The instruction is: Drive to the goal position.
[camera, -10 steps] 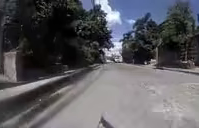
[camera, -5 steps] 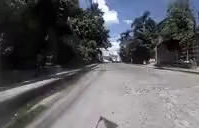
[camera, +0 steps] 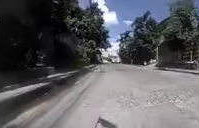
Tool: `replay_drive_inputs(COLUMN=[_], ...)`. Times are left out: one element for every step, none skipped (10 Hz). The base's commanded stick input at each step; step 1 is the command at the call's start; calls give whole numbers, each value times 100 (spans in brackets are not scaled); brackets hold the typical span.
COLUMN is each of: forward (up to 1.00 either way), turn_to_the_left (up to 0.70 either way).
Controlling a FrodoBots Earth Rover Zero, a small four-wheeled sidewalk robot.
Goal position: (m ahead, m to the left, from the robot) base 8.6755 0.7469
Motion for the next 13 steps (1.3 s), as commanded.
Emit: replay_drive_inputs(forward=[100,100,100,100,100,100,100,100,100,100,100,100,100], turn_to_the_left=[-2,-2,-2,-2,-12,-28,-39,-25,-2,0,0,0,0])
